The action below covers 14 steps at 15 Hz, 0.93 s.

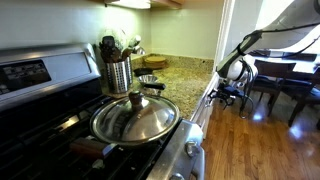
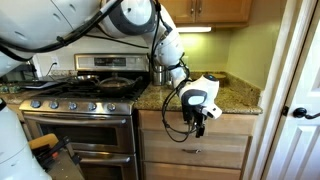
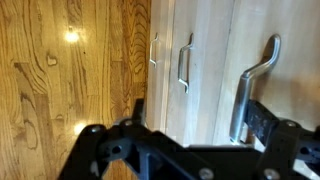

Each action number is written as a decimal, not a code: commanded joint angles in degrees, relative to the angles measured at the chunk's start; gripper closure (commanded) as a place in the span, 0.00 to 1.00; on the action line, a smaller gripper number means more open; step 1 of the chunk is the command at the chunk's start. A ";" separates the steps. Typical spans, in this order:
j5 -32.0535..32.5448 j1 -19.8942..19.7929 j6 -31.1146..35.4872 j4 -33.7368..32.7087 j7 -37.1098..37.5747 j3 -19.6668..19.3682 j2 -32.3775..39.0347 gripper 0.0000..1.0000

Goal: Close the open drawer, open the topmost drawer

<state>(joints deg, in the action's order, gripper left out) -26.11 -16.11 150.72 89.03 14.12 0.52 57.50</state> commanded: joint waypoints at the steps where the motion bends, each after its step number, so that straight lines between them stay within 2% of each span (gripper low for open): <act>1: 2.36 -0.14 1.16 5.19 -3.81 -1.61 -2.08 0.00; 10: 4.90 -0.20 3.12 12.66 -6.61 -4.51 -5.32 0.00; 14: 7.41 1.29 5.99 19.12 -6.32 -8.39 -8.64 0.00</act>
<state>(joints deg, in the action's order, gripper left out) -23.08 -15.86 154.30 97.87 8.95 -2.85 52.52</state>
